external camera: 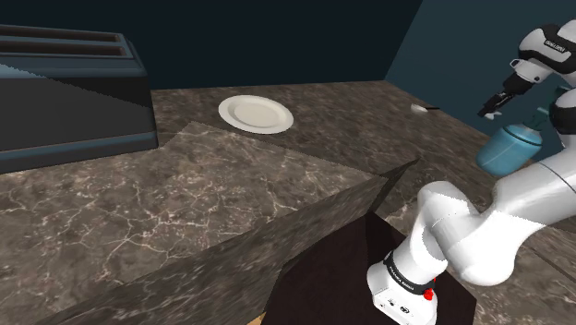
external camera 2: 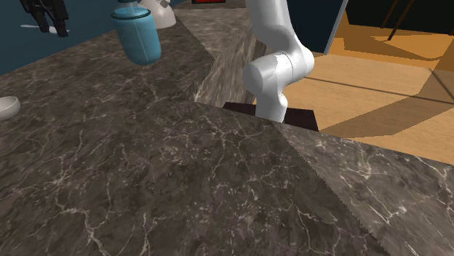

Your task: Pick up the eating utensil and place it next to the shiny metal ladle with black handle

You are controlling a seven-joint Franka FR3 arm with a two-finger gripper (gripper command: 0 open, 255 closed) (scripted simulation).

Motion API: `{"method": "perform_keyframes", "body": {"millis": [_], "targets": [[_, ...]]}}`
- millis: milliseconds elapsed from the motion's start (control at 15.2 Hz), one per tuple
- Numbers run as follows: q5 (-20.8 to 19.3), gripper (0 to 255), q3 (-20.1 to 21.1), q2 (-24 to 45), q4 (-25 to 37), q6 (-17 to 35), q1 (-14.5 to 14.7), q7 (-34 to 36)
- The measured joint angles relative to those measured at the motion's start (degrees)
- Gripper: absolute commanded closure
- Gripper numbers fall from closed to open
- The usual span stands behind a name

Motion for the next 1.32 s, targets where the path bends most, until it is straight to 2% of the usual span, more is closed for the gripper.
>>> {"method": "perform_keyframes", "body": {"millis": [66,198,264,462,660,858,924,1056,1122,1188,1320], "targets": [[-1.45,255,-1.95,-1.93,3.99,-1.72,3.15,-0.47],[-5.33,255,-6.46,-6.87,14.77,-5.55,11.53,-1.81],[-7.86,255,-9.40,-9.98,23.74,-8.79,17.63,-3.34],[-9.12,255,-10.86,-10.34,26.28,-8.80,19.89,-3.92],[-8.81,255,-11.50,-9.57,24.90,-7.44,19.33,-4.26],[-6.24,255,-9.85,-5.31,13.58,-1.04,13.44,-2.26],[-6.54,255,-10.87,-5.54,14.77,-1.14,14.72,-2.50],[-5.50,255,-11.32,-4.19,12.29,0.67,13.13,-3.06],[-5.67,255,-12.27,-4.24,13.16,0.68,14.60,-2.84],[-4.01,255,-11.25,-2.47,8.84,3.01,11.41,-3.13],[-3.63,255,-12.80,-1.31,7.48,4.70,11.43,-3.64]]}}
